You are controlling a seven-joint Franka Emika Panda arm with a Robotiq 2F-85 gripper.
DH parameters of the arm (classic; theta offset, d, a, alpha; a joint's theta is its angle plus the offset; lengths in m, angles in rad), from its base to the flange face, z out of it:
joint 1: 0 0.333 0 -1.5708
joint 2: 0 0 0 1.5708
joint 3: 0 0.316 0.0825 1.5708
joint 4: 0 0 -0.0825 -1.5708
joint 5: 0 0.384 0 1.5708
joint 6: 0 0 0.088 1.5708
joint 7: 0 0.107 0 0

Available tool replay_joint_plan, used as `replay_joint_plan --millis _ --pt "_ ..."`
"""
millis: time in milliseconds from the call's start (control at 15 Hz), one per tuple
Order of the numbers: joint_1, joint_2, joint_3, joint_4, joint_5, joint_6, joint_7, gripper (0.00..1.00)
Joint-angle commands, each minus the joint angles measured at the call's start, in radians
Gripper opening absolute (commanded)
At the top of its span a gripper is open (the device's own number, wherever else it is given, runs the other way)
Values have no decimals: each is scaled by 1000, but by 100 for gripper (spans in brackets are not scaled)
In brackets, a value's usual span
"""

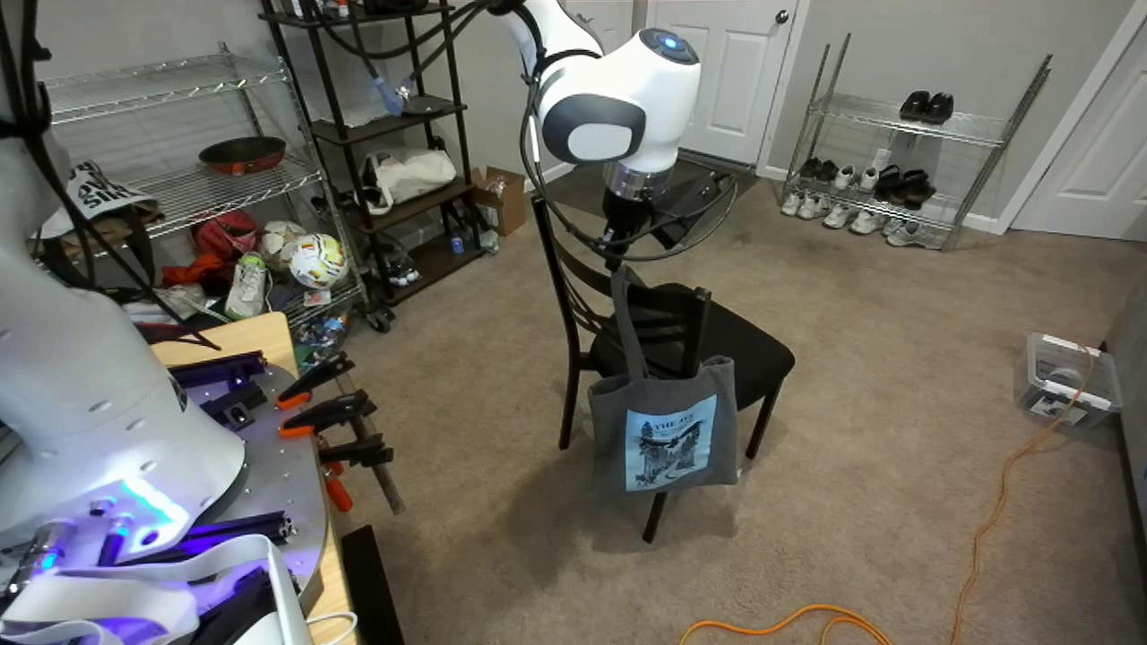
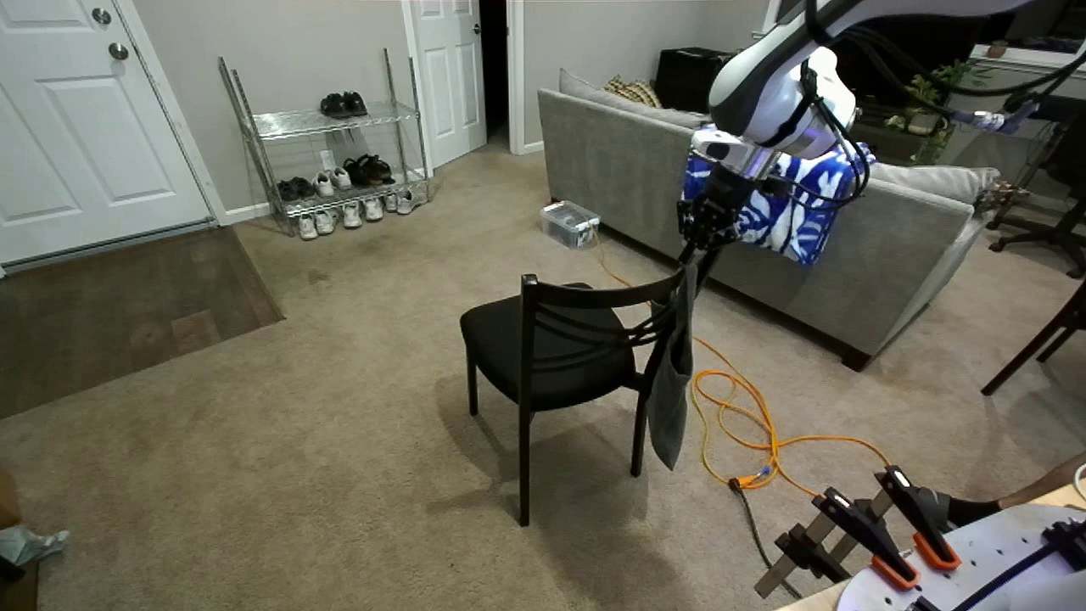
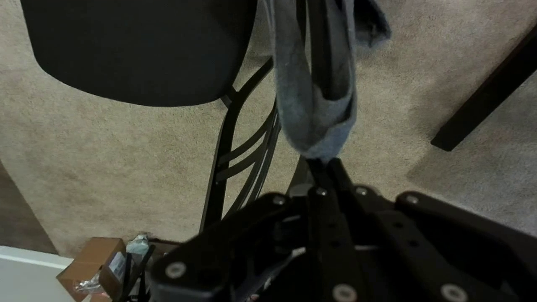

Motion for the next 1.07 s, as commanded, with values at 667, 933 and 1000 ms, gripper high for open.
replay_joint_plan --millis 667,933,1000 --pt "-7 11 -18 7 -20 32 30 54" --pt "-11 19 -31 7 -25 28 31 81" --pt "-12 19 -36 5 -26 26 33 86"
